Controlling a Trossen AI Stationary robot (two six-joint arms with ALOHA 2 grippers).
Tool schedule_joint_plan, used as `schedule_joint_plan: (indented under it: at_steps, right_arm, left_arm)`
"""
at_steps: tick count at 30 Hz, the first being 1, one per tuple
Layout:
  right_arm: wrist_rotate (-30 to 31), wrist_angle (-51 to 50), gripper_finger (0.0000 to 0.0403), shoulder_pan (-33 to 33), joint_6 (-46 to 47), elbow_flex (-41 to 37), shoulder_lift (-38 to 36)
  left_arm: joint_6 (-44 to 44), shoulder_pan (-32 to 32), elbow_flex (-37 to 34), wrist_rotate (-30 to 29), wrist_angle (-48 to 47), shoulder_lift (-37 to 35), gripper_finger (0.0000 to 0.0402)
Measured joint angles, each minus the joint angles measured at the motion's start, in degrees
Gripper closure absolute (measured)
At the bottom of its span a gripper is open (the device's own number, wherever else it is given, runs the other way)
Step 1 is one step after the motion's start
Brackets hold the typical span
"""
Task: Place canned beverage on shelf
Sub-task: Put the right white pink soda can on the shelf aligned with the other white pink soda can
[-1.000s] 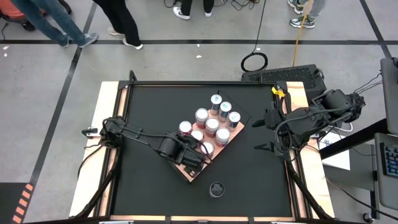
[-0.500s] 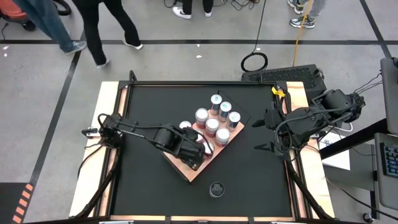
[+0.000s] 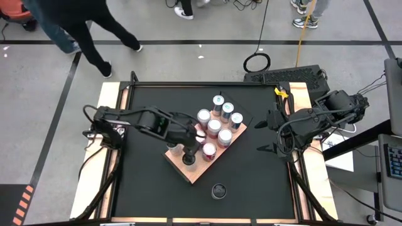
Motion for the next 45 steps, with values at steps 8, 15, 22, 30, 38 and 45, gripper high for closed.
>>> schedule_joint_plan:
  at_steps: [8,15,22,30,38,45]
  right_arm:
    - [0.0,-0.05,0.0046,0.0,-0.59,0.0,0.0]
    - [0.02,-0.05,0.0046,0.01,-1.27,0.0,0.0]
    - [1.55,0.0,0.0046,0.0,-1.43,0.0,0.0]
    - [1.46,3.81,0.0046,0.02,-1.23,-0.67,1.36]
    - [1.11,21.76,0.0069,0.07,-0.77,-10.05,3.65]
    - [1.21,32.52,0.0108,0.07,4.0,-16.14,8.37]
  left_arm:
    - [2.46,-2.26,0.84,-2.1,0.11,-2.79,0.0129]
    - [6.42,-5.99,2.4,-2.22,3.56,-2.26,0.0145]
    - [9.65,-9.38,2.43,-2.14,9.56,1.16,0.0146]
    - [8.74,-9.69,2.36,-2.45,6.72,3.95,0.0146]
    - [11.97,-12.45,2.43,-12.28,5.49,-1.64,0.0146]
    - [20.34,-14.0,2.44,-14.84,5.58,-5.75,0.0146]
